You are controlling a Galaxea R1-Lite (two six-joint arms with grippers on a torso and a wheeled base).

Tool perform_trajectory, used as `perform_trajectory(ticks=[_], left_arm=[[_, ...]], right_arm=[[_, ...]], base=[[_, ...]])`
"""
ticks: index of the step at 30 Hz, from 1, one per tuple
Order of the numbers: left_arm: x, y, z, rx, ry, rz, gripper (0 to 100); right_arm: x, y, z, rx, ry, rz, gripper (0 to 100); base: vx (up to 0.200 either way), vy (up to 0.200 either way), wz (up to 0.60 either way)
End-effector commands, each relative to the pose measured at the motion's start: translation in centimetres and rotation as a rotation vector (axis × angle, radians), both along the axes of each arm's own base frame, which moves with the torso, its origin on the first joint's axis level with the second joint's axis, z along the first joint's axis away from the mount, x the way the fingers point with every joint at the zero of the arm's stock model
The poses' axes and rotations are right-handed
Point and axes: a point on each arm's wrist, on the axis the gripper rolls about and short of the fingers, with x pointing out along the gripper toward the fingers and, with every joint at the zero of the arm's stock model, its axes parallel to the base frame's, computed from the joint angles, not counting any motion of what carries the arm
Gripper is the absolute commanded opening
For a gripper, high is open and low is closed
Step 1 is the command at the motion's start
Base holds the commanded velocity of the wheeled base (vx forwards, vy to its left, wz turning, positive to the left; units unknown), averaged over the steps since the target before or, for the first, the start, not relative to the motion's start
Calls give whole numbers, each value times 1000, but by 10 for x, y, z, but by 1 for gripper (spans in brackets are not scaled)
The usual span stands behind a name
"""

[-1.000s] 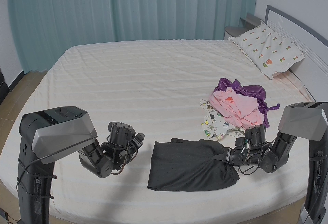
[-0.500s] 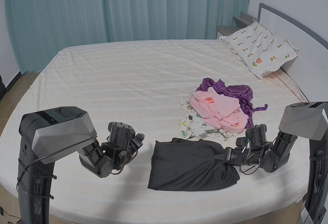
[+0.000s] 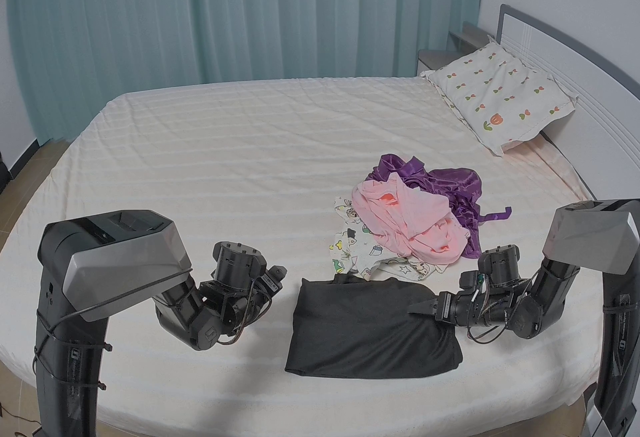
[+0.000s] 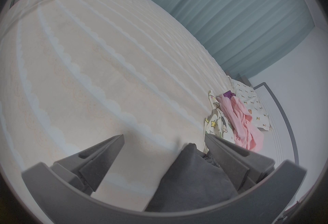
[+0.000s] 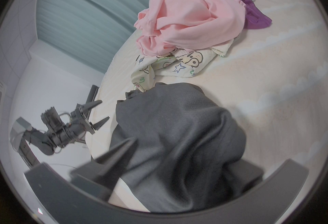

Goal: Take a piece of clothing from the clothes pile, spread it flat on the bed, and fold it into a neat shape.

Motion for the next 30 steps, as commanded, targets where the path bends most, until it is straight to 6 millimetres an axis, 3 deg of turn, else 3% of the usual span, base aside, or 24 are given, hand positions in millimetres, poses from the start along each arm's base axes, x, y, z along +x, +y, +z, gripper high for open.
perform_trajectory(ticks=[1,5,12,19,24,25,30], left_arm=[[0,0,-1,0,1,0,100],[0,0,-1,2,2,-1,100],[1,0,-2,3,3,-1,100],[2,0,-2,1,-1,0,100],[2,0,-1,0,-2,0,100],[2,0,-2,1,-1,0,100],[2,0,-1,0,-2,0,100]], right_arm=[[-4,-4,0,-46,-23,20,100],[6,-19,9,-68,-67,-52,100],[25,-40,-1,-78,-45,-123,100],[39,-38,-18,-84,-22,-126,100],[50,-37,-15,-53,14,-197,100],[52,-37,-13,-44,19,-212,0],[55,-42,-7,-25,28,-267,0]], base=[[0,0,0],[0,0,0],[0,0,0],[0,0,0],[0,0,0],[0,0,0],[0,0,0]])
